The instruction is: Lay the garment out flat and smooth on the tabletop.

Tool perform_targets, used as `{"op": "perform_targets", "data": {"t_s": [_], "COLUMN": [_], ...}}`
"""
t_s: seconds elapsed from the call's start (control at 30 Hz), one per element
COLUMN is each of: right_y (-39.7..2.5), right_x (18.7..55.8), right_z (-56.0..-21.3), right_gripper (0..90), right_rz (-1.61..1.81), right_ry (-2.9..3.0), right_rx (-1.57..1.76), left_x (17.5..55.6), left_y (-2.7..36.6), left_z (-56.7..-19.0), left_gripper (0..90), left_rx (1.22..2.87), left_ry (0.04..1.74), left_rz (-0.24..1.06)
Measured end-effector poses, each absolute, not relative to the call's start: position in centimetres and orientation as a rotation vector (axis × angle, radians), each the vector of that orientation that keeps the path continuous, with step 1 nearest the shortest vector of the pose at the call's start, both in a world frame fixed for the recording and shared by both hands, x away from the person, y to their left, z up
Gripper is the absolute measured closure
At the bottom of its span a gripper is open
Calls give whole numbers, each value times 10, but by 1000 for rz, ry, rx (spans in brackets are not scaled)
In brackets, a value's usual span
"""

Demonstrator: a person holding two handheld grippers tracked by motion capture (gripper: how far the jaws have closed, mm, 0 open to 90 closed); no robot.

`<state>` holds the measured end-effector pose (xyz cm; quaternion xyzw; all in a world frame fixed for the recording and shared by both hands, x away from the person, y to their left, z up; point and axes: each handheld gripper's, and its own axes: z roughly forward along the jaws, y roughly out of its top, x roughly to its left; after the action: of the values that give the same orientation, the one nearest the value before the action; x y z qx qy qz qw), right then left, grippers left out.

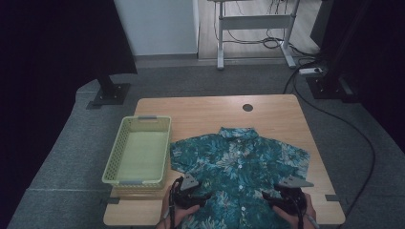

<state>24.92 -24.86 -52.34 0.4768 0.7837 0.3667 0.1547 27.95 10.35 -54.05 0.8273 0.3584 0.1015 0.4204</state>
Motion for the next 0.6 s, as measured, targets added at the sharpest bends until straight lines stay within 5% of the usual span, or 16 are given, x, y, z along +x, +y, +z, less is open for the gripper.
{"op": "perform_targets", "data": {"t_s": [0.33, 0.6], "right_y": [-240, -239], "right_x": [285, 271], "right_z": [-548, -556], "right_gripper": [392, 395], "right_rz": [1028, 1029], "right_ry": [2192, 2132], "right_rx": [1476, 1405], "left_x": [296, 282], "left_y": [93, 92], "left_z": [-553, -554], "left_gripper": [392, 383], "left_rx": [2082, 2094], "left_ry": [925, 912], "left_rz": [258, 276]}}
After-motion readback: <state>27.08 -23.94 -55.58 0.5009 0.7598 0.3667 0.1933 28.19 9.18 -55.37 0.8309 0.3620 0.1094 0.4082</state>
